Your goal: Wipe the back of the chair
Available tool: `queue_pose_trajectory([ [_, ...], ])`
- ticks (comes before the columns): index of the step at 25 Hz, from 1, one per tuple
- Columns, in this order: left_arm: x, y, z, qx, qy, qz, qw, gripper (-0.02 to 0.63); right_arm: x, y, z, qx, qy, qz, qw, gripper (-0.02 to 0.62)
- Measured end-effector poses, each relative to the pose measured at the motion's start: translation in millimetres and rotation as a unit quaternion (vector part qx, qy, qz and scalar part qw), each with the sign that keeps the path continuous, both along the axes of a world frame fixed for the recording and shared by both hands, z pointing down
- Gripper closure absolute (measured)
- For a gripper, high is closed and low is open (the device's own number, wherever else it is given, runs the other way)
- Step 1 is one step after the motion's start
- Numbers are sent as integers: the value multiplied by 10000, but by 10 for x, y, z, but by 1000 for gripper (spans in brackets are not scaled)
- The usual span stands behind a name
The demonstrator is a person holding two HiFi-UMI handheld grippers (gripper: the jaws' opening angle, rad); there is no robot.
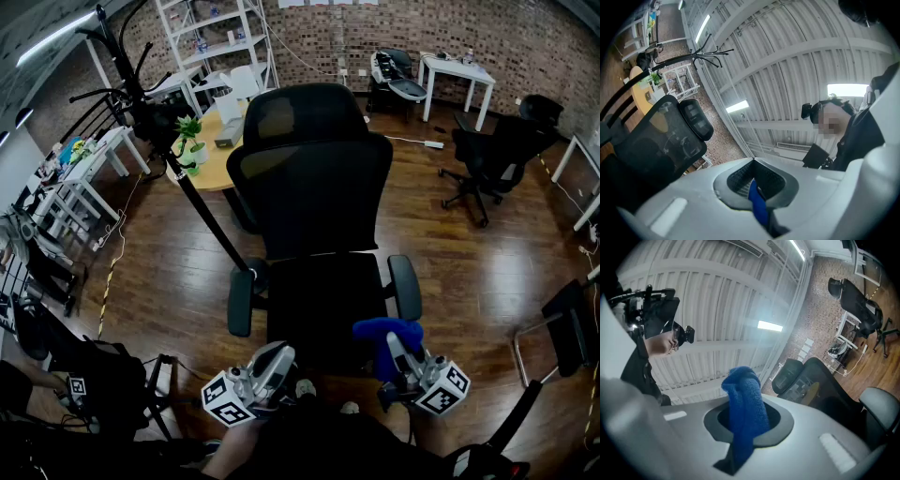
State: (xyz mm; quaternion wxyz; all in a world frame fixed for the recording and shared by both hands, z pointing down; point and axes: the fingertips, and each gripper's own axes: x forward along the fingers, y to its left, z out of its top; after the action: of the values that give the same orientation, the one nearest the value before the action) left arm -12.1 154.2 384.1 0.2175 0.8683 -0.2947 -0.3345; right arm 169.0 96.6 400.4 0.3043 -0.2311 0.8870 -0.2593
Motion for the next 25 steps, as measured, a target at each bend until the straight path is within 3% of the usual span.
queue_pose_trajectory([
  [6, -181, -356, 22, 108, 115, 215, 9996, 612, -225, -303, 41, -12, 144, 139, 9998, 560],
  [14, -891, -1124, -65, 345, 514, 391, 9973, 612, -855, -1041, -305, 354, 697, 535, 9955, 560],
  [21, -1338, -1565, -26, 230, 718, 265, 9968, 612, -1240, -1854, -722, 736, 1485, 1153, 9794, 560],
  [25, -1418, -1700, -27, 174, 755, -10, 9970, 612, -1393, -2634, -977, 598, 1794, 1639, 9682, 560],
])
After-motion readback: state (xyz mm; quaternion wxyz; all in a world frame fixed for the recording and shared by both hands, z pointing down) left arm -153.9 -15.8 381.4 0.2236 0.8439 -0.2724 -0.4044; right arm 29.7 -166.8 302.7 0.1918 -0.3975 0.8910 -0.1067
